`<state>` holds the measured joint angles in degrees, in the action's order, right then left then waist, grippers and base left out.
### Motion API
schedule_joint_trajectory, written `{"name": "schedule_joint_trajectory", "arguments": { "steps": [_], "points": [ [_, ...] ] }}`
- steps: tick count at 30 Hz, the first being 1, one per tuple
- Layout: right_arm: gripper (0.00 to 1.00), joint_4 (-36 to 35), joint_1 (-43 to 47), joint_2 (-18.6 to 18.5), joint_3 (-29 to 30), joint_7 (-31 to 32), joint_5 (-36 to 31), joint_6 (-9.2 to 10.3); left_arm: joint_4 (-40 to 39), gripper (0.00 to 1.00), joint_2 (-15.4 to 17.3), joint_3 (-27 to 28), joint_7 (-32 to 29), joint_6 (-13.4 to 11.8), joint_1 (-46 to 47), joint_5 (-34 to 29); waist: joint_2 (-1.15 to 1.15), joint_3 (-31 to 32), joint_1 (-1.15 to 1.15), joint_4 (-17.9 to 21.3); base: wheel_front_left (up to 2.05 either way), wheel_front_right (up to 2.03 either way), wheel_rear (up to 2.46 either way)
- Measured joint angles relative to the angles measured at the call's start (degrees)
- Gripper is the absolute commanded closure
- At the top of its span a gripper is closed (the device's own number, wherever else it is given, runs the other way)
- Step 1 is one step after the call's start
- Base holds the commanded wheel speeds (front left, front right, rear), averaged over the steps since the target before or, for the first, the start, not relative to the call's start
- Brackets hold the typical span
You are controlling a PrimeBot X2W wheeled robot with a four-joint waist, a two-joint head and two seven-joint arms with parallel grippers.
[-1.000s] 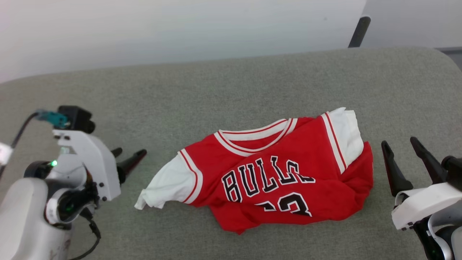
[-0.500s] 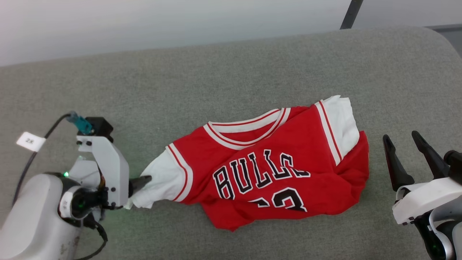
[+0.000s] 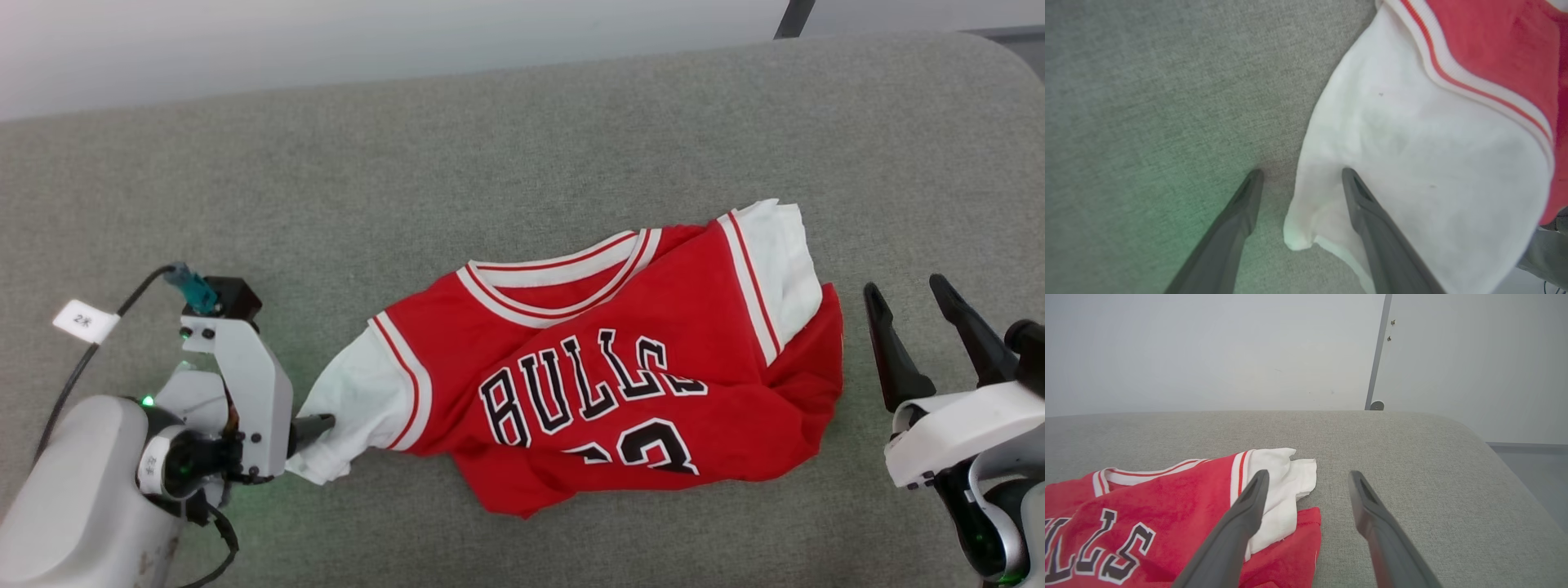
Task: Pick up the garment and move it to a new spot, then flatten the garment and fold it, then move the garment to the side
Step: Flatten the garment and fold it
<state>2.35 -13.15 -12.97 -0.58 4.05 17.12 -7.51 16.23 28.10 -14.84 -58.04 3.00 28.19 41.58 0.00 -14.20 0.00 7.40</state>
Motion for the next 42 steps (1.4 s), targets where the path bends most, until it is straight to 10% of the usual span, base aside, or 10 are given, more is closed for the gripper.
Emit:
{"name": "schedule_joint_trajectory", "arguments": {
  "steps": [6, 8, 9, 10, 22, 42],
  "points": [
    [0.00, -0.16, -0.54, -0.20, -0.37, 0.31, 0.51, 0.00, 4.10, 0.00, -0.75, -0.23, 1.07, 0.81, 1.55, 0.40, 0.00, -0.92, 0.00, -0.07, 0.00, 0.00, 0.00],
    [0.00, -0.27, -0.64, -0.36, -0.49, 0.49, 0.57, 0.00, 5.38, 0.41, -1.14, -0.34, 0.56, 1.04, 2.19, 0.91, 0.00, -1.14, 0.00, -0.11, 0.00, 0.00, 0.00],
    [0.00, -0.31, -0.71, -0.51, -0.52, 0.60, 0.65, 0.00, 5.91, 0.41, -1.43, -0.46, 0.30, 1.10, 2.48, 1.23, 0.00, -1.23, 0.00, -0.18, 0.00, 0.00, 0.00],
    [0.00, -0.33, -0.80, -0.74, -0.56, 0.96, 0.74, 0.00, 6.17, 1.00, -1.43, -0.71, 0.11, 1.63, 2.90, 1.52, 0.00, -1.32, 0.00, -0.27, 0.00, 0.00, 0.00],
    [0.00, 1.98, -9.21, -8.29, -7.75, 14.58, 7.21, -0.01, 8.98, 1.00, -2.98, -1.74, 2.81, 2.97, 5.86, 2.53, 0.00, -2.13, 0.00, -1.40, 0.00, 0.00, 0.00],
    [0.00, 28.92, -33.57, -18.24, -18.42, 33.34, 21.01, 0.00, 12.02, 1.00, -8.81, -8.58, 7.67, 4.55, 14.85, 3.23, 0.00, -6.67, 0.00, -8.92, 0.00, 0.00, 0.00]
  ]
}}
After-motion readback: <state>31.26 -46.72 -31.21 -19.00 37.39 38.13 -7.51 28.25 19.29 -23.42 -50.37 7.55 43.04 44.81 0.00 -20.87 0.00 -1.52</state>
